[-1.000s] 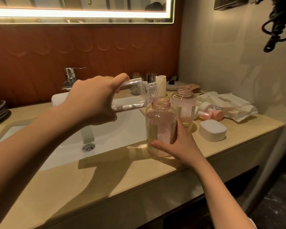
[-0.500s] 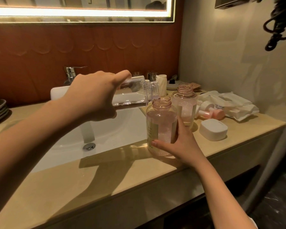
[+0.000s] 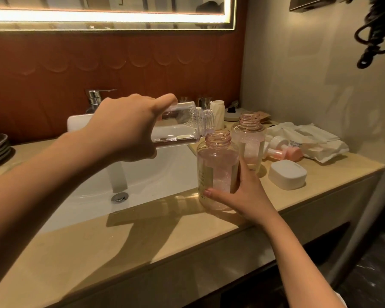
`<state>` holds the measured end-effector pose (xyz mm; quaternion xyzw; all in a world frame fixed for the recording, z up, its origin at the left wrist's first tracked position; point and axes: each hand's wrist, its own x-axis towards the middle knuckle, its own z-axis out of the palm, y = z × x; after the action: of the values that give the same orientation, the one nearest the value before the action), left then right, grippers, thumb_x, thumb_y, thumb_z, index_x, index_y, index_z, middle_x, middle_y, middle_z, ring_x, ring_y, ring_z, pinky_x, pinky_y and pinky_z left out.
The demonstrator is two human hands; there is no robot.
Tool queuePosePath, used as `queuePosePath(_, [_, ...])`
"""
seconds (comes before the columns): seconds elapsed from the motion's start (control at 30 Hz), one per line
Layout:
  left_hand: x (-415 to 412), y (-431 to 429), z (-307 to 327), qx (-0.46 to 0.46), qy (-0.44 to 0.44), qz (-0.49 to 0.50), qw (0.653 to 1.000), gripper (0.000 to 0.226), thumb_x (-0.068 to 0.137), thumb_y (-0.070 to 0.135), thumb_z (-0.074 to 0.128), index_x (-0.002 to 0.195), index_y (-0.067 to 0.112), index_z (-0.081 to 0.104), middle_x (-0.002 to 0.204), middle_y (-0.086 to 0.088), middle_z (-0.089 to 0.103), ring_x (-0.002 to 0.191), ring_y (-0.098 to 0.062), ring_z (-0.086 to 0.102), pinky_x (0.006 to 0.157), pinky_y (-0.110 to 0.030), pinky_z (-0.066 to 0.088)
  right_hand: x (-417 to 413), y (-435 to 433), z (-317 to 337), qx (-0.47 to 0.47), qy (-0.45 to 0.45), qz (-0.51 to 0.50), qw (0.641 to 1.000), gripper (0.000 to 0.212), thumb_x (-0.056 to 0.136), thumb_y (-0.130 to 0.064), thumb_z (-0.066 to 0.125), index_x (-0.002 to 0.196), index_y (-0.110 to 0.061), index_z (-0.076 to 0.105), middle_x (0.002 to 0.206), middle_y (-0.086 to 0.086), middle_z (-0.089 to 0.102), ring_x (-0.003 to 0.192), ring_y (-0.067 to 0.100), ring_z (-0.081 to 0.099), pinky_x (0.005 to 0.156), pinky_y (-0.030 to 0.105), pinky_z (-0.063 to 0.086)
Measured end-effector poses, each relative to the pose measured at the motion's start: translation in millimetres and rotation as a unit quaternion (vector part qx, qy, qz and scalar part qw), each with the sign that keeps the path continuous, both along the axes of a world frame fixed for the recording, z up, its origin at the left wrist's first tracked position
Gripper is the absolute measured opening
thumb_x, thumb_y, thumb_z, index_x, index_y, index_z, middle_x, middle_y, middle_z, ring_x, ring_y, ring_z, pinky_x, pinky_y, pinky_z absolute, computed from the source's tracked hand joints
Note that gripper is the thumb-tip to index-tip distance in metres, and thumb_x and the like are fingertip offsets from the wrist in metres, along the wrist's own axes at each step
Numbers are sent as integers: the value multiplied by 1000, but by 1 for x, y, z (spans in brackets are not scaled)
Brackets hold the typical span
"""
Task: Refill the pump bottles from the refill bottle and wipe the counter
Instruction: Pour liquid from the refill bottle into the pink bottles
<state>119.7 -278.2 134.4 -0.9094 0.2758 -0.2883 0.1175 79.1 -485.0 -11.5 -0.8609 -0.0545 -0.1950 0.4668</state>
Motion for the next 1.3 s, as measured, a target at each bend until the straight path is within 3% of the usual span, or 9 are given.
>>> queuePosePath(0.37, [-3,-2,3,10,2,13,1000,81,70,26,78,135,24,29,99,-4,61,79,-22,55,46,-22,36,-1,0,1,-2,0,0,1000,99,64,-43,80,142,-34,20,142,-9,39,127,9,37,96,21,30])
queuePosePath(0.8, [-3,-1,5,16,8,11,1000,81,69,27,79,134,26,29,104,-4,62,83,-24,57,50,-26,44,0,0,0,1,7,2,1000,101,64,-43,80,143,-33,18,144,-8,37,131,13,36,99,24,31])
queuePosePath(0.93, [-4,-2,5,15,6,12,1000,81,70,26,78,134,25,29,100,-4,62,81,-24,56,48,-23,39,0,0,0,-1,6,3,1000,100,63,-45,79,142,-33,20,143,-8,38,130,13,37,99,24,32])
queuePosePath(1.07, [-4,-2,7,16,5,15,1000,81,70,26,78,134,25,29,92,-3,58,77,-23,54,48,-24,39,0,0,0,2,11,0,1000,103,60,-50,78,144,-31,21,144,-7,38,131,15,36,104,32,35])
queuePosePath(1.3, [-2,-1,6,22,7,15,1000,82,70,27,78,134,26,28,99,-5,62,79,-24,56,49,-25,44,1,1,0,-2,12,0,1000,102,61,-48,78,143,-32,20,144,-7,37,131,15,36,102,29,33])
